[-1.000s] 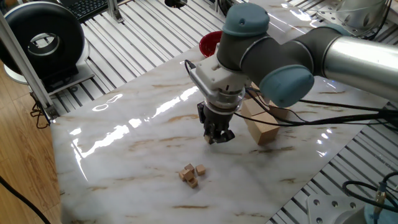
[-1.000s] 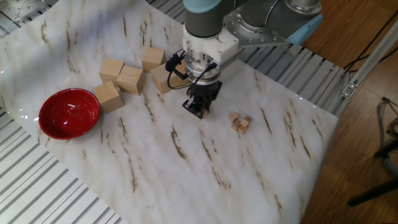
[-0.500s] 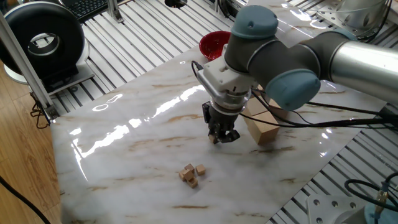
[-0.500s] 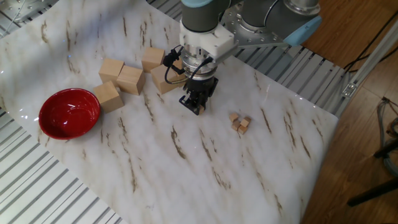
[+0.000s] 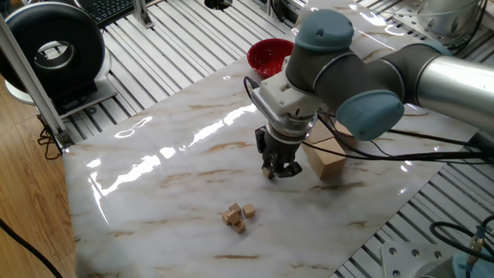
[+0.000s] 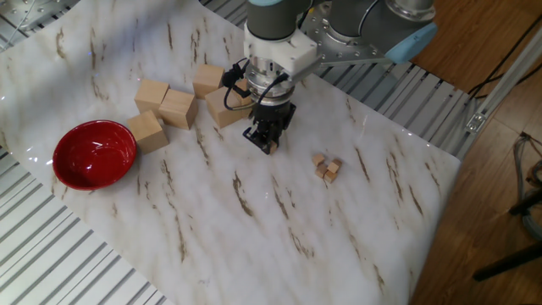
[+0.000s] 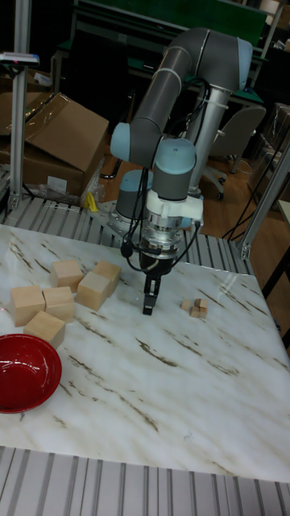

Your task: Stack the blocks into a pyramid shape

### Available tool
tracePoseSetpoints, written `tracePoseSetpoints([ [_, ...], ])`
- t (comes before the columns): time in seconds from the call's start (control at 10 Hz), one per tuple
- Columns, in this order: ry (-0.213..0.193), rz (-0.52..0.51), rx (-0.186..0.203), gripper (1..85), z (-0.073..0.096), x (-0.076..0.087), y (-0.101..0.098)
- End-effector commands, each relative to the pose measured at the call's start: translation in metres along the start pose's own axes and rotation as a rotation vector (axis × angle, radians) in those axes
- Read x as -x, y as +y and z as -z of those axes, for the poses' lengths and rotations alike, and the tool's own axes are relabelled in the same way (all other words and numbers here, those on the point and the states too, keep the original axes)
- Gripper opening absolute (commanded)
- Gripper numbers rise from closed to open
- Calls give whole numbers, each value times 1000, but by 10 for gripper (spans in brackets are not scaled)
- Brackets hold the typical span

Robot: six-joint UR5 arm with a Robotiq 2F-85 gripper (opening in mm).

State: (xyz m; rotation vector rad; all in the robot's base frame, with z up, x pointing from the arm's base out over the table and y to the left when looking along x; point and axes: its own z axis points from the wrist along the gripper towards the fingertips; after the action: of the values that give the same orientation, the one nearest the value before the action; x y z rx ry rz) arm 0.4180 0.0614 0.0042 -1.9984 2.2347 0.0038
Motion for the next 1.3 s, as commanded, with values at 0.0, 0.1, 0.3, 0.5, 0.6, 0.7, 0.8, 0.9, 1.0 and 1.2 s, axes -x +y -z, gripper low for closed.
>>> tracePoseSetpoints([
  [0.0, -7, -13, -5, 57, 1, -3, 1],
  [0.1, -6, -15, -5, 57, 1, -3, 2],
  [0.3, -1, -11, -6, 57, 0, -3, 1],
  [0.5, 2, -11, -6, 57, 0, -3, 0],
  [0.6, 5, -26, 0, 57, 0, -4, 2],
  [0.7, 10, -52, 11, 57, 0, -5, 5],
  [0.8, -1, -70, 22, 63, 0, -2, 8],
  [0.9, 7, -81, 26, 73, 0, -5, 9],
  [1.0, 31, -102, 31, 73, 0, -11, 10],
  [1.2, 34, -163, 36, 73, 0, -11, 12],
])
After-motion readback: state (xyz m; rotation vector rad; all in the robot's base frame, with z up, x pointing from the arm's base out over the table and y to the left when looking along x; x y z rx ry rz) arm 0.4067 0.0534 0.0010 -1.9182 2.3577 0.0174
